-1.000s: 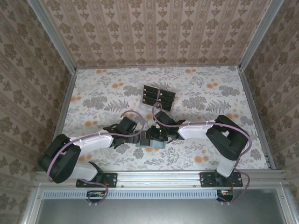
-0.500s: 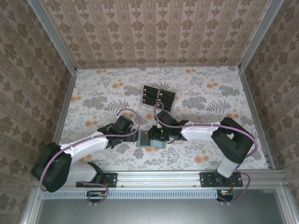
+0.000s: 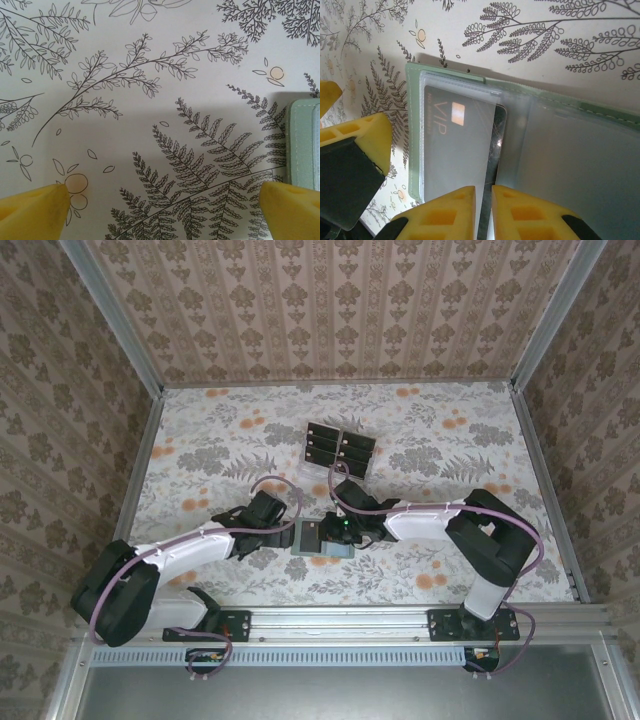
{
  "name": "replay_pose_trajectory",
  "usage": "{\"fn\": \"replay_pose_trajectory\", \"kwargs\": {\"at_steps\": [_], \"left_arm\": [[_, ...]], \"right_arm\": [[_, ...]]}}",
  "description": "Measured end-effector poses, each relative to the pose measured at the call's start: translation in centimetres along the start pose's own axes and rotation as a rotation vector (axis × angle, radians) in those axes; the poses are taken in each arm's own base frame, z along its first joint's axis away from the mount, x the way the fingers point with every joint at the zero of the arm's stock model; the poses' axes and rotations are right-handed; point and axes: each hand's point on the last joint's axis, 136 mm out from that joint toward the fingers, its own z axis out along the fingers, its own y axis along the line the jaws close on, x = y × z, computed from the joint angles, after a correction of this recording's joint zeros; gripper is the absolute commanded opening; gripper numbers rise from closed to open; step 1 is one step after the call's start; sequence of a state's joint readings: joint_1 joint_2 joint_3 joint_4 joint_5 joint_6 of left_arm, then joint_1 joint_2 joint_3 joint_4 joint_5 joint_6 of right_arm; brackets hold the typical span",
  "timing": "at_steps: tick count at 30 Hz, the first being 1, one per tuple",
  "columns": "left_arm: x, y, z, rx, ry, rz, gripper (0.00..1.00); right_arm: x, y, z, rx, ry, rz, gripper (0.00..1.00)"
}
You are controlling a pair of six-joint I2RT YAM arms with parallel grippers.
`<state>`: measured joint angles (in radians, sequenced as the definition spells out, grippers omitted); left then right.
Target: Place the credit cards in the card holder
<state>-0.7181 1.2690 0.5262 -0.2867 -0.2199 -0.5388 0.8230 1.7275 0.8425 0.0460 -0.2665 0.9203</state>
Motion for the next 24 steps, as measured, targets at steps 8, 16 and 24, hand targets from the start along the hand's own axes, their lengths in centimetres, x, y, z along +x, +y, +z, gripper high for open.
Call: {"fn": "replay_pose_trajectory", "kwargs": {"at_steps": [8, 16, 24], "left_arm": [[0.34, -0.01, 0.34, 0.0, 0.012, -0.005, 1.0], [0.62, -0.17, 0.73, 0.004, 0.023, -0.004, 1.0], [0.68, -0.29, 0.78, 0.006, 0.018, -0.008, 1.0]], "right_arm": [[0.1, -0.27, 0.29, 0.008, 0.006, 0.003, 0.16], [-0.04, -0.17, 0.67, 0.01, 0.009, 0.002, 0.11], [-0.17, -0.01, 0.9, 0.008, 0.012, 0.003, 0.11]]}}
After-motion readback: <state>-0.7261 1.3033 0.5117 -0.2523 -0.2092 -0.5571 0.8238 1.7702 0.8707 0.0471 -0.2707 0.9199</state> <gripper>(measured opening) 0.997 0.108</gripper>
